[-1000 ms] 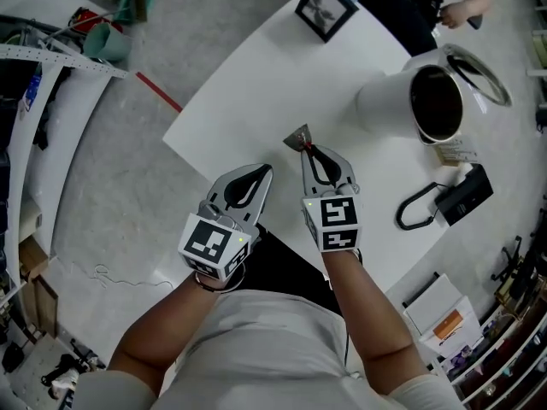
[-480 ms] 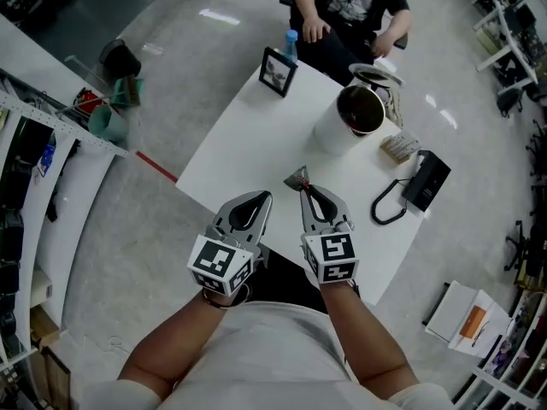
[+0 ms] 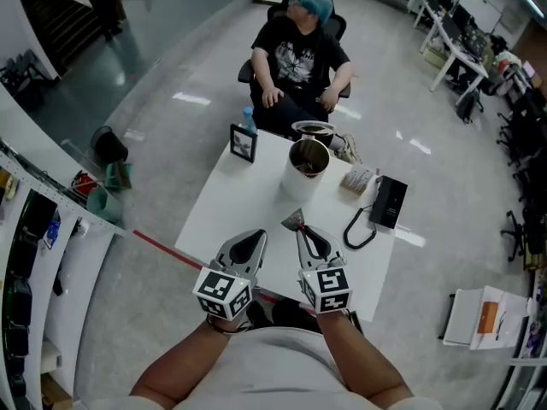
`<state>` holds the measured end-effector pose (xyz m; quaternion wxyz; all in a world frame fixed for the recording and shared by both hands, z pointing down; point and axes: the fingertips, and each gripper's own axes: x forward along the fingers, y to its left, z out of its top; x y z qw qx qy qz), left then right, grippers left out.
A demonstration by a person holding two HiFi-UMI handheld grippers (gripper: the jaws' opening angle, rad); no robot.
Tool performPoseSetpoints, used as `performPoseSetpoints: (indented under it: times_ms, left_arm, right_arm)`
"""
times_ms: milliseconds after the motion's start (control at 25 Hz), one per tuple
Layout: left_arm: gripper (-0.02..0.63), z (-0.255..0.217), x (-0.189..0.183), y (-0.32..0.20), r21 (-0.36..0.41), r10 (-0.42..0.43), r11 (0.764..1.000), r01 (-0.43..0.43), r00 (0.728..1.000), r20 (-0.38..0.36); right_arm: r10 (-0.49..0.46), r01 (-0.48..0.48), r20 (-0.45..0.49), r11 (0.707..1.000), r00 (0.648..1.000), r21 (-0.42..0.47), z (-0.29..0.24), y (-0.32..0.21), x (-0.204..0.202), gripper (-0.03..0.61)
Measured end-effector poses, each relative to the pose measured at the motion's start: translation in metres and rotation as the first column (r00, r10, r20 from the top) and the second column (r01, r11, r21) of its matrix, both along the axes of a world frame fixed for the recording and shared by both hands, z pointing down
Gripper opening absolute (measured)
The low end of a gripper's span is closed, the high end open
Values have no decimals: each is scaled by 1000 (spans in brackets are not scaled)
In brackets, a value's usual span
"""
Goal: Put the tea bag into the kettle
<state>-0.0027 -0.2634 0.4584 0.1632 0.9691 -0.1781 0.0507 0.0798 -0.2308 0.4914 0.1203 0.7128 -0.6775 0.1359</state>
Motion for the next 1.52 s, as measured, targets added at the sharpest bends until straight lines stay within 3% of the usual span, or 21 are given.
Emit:
performPoseSetpoints:
  times_ms: [560,1200,1520]
  left_arm:
    - [9,-22,73,6,2,65,998,-65,998,-20]
    - [9,-20,145,-1,24,5,1000,-5,1000,-7]
    - [9,-4,162,-27,24,-6,1000,6,1000,-7]
  right_arm:
    - [102,-103,23,993,995,60,-34,22,85,48]
    - [38,-40,26,994,999,101,-44,13,156,48]
    - [48,-50,40,997,998,65,-24,-13,170,48]
